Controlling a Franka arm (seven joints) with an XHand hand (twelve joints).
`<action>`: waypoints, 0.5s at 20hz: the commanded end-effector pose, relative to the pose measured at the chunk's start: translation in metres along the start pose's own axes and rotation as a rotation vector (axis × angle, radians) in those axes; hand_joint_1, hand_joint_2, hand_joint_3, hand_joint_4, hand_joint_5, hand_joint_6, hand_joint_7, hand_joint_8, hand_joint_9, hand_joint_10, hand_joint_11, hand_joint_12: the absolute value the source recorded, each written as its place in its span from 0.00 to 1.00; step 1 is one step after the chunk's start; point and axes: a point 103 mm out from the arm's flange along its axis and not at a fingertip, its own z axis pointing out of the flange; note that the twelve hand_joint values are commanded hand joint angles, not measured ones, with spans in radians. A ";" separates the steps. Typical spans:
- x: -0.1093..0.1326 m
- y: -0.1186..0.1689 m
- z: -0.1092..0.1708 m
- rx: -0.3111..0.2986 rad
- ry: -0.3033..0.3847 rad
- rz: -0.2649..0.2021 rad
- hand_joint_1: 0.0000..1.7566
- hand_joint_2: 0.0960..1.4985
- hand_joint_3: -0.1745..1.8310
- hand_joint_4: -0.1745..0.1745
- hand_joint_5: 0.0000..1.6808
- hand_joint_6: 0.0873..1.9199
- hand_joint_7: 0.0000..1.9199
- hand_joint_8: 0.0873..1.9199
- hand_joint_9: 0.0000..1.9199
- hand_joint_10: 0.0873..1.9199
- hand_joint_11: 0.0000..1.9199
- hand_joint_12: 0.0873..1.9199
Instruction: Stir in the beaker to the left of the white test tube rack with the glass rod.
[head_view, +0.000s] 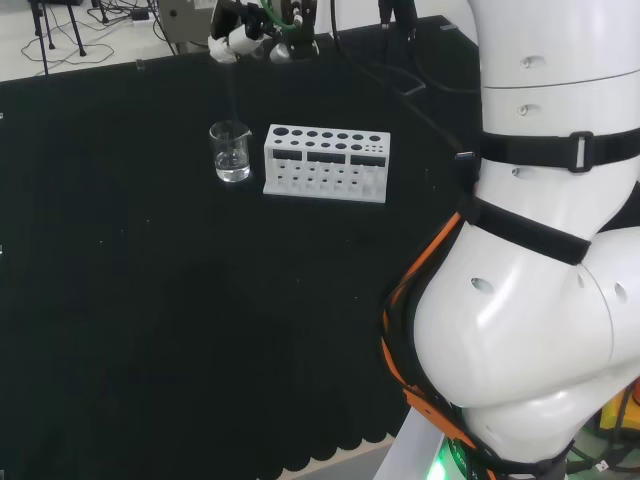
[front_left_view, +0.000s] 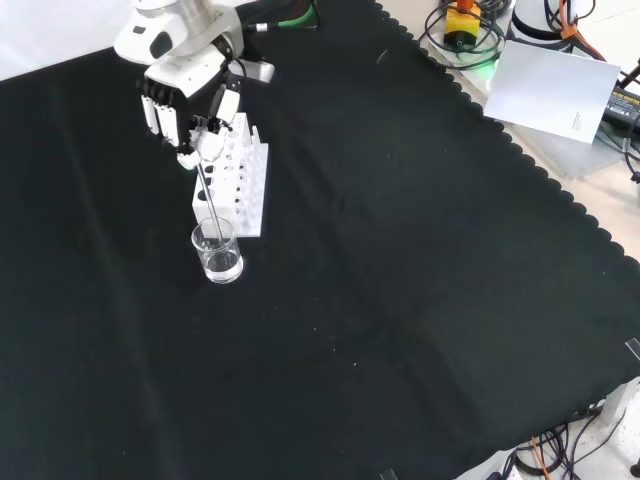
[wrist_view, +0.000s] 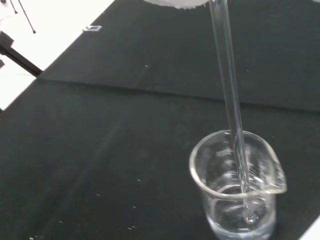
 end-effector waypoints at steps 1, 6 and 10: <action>0.032 0.006 -0.010 -0.036 0.010 -0.063 0.74 0.73 0.00 0.00 0.73 0.11 0.60 0.53 0.92 0.31 0.63 0.36; 0.033 0.007 -0.016 -0.038 -0.002 -0.068 0.74 0.73 0.00 0.00 0.73 0.11 0.60 0.53 0.92 0.31 0.63 0.36; 0.031 0.006 -0.017 -0.034 -0.011 -0.065 0.74 0.73 0.00 0.00 0.73 0.11 0.60 0.53 0.92 0.31 0.63 0.36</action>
